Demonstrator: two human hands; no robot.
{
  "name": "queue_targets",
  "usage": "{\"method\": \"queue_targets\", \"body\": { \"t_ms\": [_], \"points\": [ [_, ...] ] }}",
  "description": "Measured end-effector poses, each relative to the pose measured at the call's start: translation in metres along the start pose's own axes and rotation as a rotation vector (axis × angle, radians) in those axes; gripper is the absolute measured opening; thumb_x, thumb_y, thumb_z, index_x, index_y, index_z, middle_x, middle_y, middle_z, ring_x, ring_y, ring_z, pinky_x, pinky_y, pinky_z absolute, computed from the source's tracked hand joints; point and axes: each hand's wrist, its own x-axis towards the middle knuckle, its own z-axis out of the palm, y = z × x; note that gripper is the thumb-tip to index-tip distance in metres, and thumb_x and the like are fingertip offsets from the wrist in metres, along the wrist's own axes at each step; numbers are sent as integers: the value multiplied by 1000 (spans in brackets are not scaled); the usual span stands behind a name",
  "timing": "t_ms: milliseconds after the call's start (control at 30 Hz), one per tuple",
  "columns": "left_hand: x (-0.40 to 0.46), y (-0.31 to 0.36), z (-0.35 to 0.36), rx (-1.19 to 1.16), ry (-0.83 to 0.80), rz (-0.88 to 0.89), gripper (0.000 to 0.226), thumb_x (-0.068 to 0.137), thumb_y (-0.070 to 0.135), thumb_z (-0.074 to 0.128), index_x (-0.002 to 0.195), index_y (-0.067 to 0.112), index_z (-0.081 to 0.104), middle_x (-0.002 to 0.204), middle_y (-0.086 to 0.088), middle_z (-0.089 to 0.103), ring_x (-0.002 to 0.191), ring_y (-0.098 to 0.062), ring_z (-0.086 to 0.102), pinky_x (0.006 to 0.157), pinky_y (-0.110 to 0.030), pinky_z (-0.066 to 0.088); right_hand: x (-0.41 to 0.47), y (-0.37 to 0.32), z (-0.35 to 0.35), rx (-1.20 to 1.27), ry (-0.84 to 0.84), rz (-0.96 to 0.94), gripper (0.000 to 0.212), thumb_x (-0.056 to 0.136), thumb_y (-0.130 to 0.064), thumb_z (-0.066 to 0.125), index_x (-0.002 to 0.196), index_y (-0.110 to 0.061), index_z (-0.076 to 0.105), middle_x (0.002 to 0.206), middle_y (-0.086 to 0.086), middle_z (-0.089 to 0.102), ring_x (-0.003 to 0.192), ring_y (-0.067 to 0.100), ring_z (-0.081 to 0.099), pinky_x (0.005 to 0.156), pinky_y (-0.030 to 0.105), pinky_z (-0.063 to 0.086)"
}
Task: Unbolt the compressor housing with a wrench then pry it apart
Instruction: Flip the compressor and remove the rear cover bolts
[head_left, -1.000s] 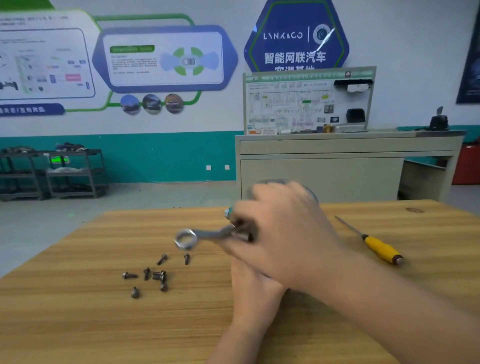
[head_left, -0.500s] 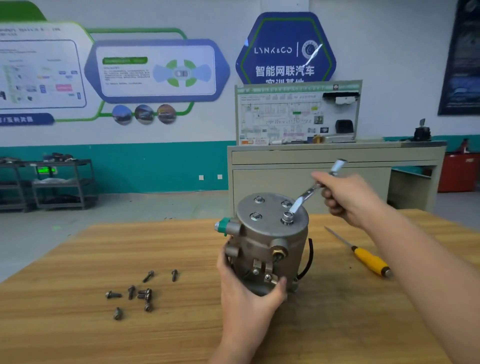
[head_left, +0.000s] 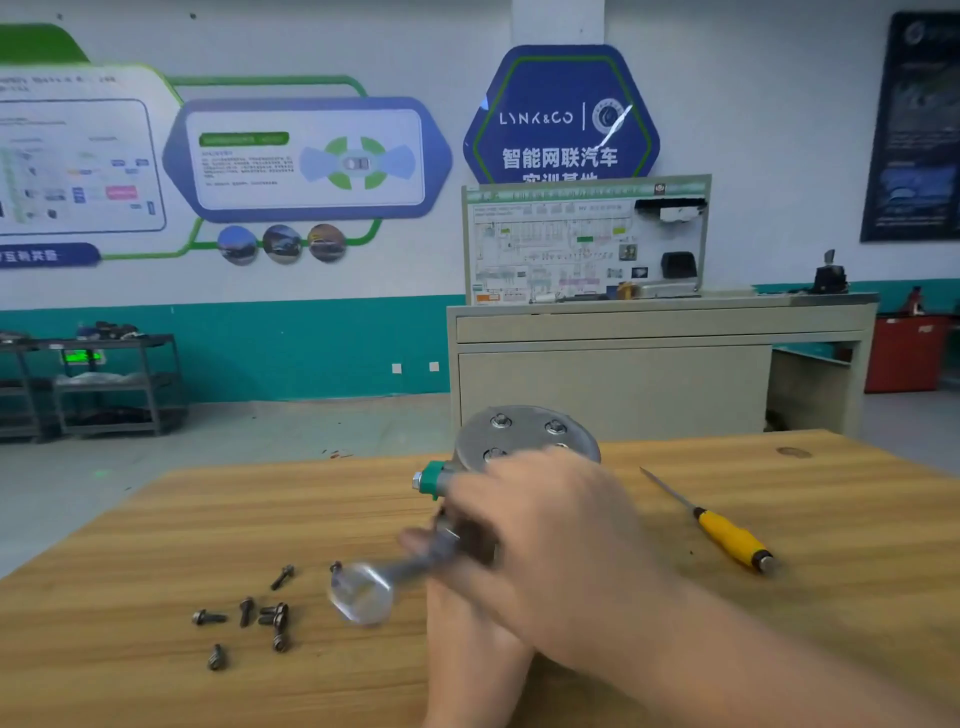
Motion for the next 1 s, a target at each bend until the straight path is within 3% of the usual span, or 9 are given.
{"method": "queue_targets", "body": {
  "t_ms": [100,233,400,500,567,667,800,900,1000],
  "points": [
    [-2,-1,0,-96,-3,-38,100,45,35,84,129,42,29,128,15,53,115,-1,56,96,-18,44,-54,27,-9,440,301,169,50,93,-53,47,57,-19,57,53,-5,42,50,8,39,52,16,27],
    [-4,5,2,-129,9,-73,99,41,40,82,120,61,25,119,38,44,111,19,47,83,4,34,-70,81,-6,1379,552,910,48,94,-42,45,62,-13,67,36,-4,28,34,10,28,39,21,25],
    [-4,8,8,-62,45,-98,100,34,47,78,116,65,24,117,32,46,101,30,43,76,9,30,-4,161,8,1010,159,1404,29,88,-32,65,69,-16,51,47,-3,38,38,9,29,36,20,23],
    [-3,7,8,-35,76,-69,102,33,48,79,116,68,23,117,29,48,104,29,43,77,8,30,57,163,26,580,-160,1220,21,86,-28,68,87,-7,63,66,4,56,45,13,38,37,20,30],
    [-2,3,8,-28,66,-49,104,34,48,81,119,67,23,120,30,47,108,25,45,79,7,32,95,137,40,257,-320,991,22,89,-26,63,100,-7,64,87,8,64,66,20,56,55,26,43],
    [-1,2,7,-70,55,-38,105,34,43,81,124,53,28,125,27,47,109,21,48,82,4,35,116,73,47,-116,-391,536,20,96,-30,53,106,-17,63,90,5,59,84,26,59,64,32,38],
    [5,4,7,-95,-1,9,98,45,41,78,132,20,38,123,5,54,102,21,50,90,-4,38,52,13,27,-152,-97,89,28,93,-38,47,86,-21,68,79,5,61,78,25,59,57,29,28],
    [10,13,11,-131,-31,91,35,75,31,68,107,23,55,97,3,58,87,1,58,92,-21,46,-12,17,10,50,148,2,41,95,-43,45,73,-17,67,69,2,48,65,19,46,55,28,31],
    [2,9,1,-113,-92,14,92,45,40,79,127,25,39,112,12,59,99,6,59,89,-15,46,-64,46,4,318,346,102,30,95,-30,49,78,-15,69,74,0,48,68,14,49,59,22,38]
  ]
}}
